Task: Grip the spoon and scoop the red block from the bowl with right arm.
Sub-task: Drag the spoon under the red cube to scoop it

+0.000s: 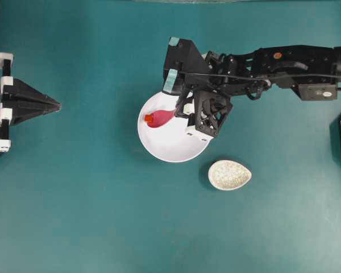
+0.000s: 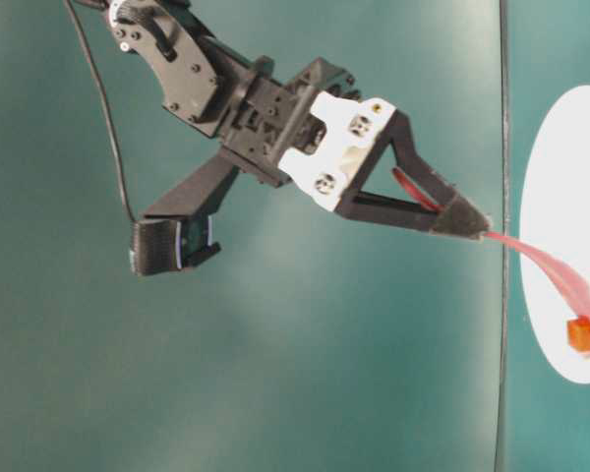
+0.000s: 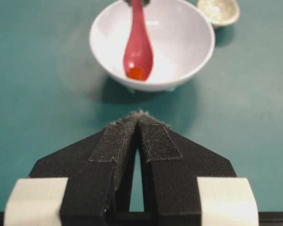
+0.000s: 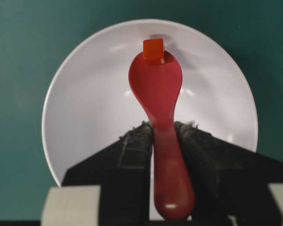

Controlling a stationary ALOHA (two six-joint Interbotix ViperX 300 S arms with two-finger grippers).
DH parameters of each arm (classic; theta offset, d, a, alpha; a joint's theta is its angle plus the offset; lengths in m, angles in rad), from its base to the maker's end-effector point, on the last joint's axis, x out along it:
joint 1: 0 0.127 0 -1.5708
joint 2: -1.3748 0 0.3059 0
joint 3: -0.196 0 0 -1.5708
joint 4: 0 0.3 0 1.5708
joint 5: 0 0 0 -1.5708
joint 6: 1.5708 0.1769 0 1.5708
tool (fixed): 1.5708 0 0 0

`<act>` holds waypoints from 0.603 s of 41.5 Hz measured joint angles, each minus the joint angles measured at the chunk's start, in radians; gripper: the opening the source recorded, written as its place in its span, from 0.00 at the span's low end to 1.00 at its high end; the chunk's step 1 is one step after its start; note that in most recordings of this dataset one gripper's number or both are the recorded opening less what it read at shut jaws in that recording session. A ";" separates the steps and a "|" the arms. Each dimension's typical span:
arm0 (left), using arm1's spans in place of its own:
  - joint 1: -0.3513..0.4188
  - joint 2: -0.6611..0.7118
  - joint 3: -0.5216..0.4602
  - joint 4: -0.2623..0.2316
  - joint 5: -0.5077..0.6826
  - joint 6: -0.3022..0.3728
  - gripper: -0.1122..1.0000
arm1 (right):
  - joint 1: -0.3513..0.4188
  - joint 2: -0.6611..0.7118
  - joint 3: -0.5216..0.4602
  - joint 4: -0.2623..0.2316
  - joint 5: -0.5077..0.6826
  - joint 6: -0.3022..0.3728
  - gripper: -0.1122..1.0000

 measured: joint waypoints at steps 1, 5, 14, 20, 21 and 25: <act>0.000 0.000 0.002 0.000 0.000 0.000 0.10 | 0.000 -0.002 0.000 -0.002 0.000 0.000 0.32; -0.002 0.000 0.000 0.000 0.000 0.000 0.10 | 0.000 -0.009 0.000 -0.002 0.000 0.000 0.32; 0.000 0.000 0.002 0.000 0.000 0.000 0.10 | 0.003 -0.017 0.008 -0.002 -0.009 0.000 0.32; 0.000 0.000 0.000 0.000 0.002 0.000 0.10 | 0.011 -0.034 0.029 0.000 -0.032 0.000 0.32; 0.000 0.000 0.002 0.000 0.000 0.000 0.10 | 0.012 -0.040 0.035 0.000 -0.041 0.000 0.32; 0.000 0.000 0.000 0.000 0.000 0.000 0.10 | 0.020 -0.055 0.057 0.000 -0.069 0.002 0.32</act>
